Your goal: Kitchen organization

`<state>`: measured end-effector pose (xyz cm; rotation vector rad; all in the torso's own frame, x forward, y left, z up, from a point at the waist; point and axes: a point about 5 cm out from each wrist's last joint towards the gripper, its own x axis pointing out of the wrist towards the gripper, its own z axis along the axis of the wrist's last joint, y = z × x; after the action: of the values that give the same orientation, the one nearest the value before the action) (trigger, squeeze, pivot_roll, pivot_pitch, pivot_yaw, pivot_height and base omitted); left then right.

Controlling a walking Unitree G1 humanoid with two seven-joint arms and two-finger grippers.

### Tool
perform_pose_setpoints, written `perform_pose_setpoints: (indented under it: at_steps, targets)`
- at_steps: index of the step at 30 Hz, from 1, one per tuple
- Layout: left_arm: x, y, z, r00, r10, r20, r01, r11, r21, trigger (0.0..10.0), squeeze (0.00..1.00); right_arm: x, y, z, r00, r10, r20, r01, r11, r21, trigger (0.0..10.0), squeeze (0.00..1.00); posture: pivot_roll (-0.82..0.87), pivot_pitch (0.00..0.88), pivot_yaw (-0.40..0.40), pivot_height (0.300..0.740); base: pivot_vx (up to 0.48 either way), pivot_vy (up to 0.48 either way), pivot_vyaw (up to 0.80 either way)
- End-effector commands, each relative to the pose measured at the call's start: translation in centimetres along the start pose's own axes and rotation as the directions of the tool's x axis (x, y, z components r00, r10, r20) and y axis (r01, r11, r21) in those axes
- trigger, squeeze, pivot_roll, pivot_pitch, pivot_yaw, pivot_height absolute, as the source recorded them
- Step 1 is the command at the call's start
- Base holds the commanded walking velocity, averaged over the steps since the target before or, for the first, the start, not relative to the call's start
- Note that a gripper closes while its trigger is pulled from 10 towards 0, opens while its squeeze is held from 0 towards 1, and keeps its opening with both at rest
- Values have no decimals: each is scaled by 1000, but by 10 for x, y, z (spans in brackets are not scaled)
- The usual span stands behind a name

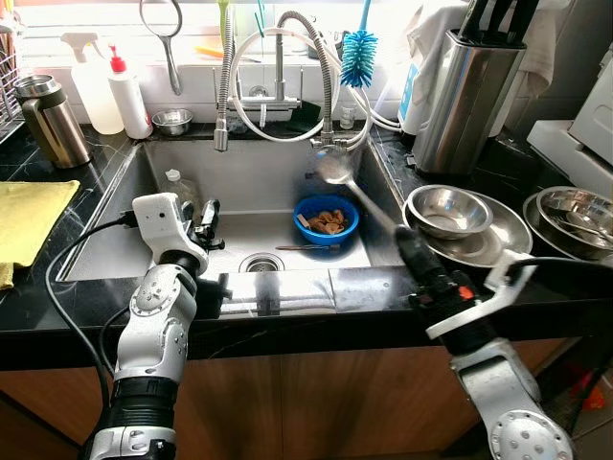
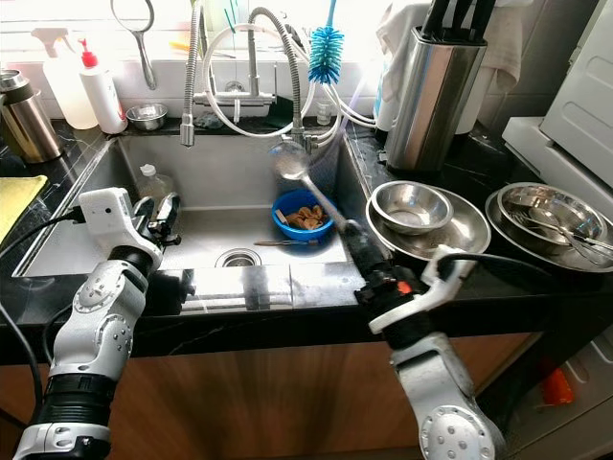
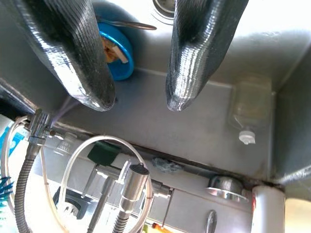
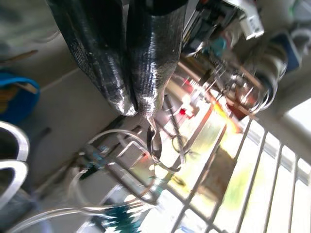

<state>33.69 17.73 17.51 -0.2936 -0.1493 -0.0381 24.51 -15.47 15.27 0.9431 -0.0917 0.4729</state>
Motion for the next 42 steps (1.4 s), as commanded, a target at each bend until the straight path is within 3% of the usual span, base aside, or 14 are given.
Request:
perform_pose_setpoints:
  at_steps: [1, 7, 10, 13, 17, 23, 27, 31, 33, 34, 35, 40, 41, 42]
  targets:
    - [2, -4, 6, 1000, -22, 12, 23, 999, -24, 10000, 0, -1, -2, -2, 1000, -12, -13, 12, 1000, 22, 10000, 0, -39, 34, -27, 740, 0, 0, 0]
    - [4, -8, 8, 999, -40, 13, 40, 999, -30, 10000, 0, -1, -3, -11, 998, -18, -57, 23, 996, 85, 10000, 0, -40, 38, -24, 740, 0, 0, 0]
    - [5, -12, 11, 998, -62, 25, 64, 995, -72, 10000, 0, -1, -3, -12, 997, -10, -71, 19, 993, 120, 10000, 0, -40, 38, -24, 740, 0, 0, 0]
    - [5, -14, 15, 997, -75, 31, 77, 992, -96, 10000, 0, -1, -5, -16, 993, -33, -113, 43, 995, 90, 10000, 0, -41, 42, -23, 740, 0, 0, 0]
    - [6, -19, 17, 995, -97, 34, 100, 991, -88, 10000, 0, -1, -5, -22, 988, -30, -153, 52, 988, 145, 10000, 0, -40, 42, -24, 740, 0, 0, 0]
    - [5, -28, 17, 987, -161, 21, 163, 978, -129, 10000, 0, 2, 1, -21, 984, -14, -178, 39, 990, 139, 10000, 0, -40, 42, -24, 740, 0, 0, 0]
    - [1, -42, 16, 965, -262, 7, 258, 947, -190, 10000, 0, 5, 10, -22, 979, 29, -203, -3, 991, 131, 10000, 0, -39, 41, -25, 740, 0, 0, 0]
    - [0, -46, 16, 957, -291, 2, 286, 938, -198, 10000, 0, 6, 11, -22, 977, 31, -212, -5, 993, 122, 10000, 0, -39, 41, -25, 740, 0, 0, 0]
    - [-4, -54, 14, 937, -349, -7, 338, 914, -225, 10000, 51, 6, 14, -23, 974, 40, -222, -14, 993, 120, 10000, 0, -41, 36, -25, 740, 0, 0, 0]
    - [-6, -58, 13, 926, -378, -14, 364, 901, -234, 10000, 765, 6, 14, -23, 973, 45, -225, -17, 992, 124, 10000, 0, -40, 32, -24, 740, 0, 0, 0]
    - [-8, -61, 12, 916, -400, -19, 384, 891, -242, 10000, 1000, 6, 15, -24, 973, 48, -226, -19, 992, 126, 10000, 0, -39, 31, -24, 740, 0, 0, 0]
    - [-12, -68, 9, 895, -445, -41, 421, 871, -254, 10000, 1000, 8, 20, -25, 968, 80, -237, -54, 992, 114, 10000, 0, -39, 28, -24, 740, 0, 0, 0]
    - [-12, -69, 9, 893, -448, -43, 424, 869, -254, 10000, 404, 8, 21, -25, 968, 87, -234, -59, 991, 123, 10000, 0, -40, 23, -23, 740, 0, 0, 0]
    - [-12, -70, 9, 891, -451, -46, 426, 869, -253, 10000, 0, 8, 22, -25, 969, 93, -231, -64, 989, 130, 10000, 0, -40, 23, -23, 740, 0, 0, 0]
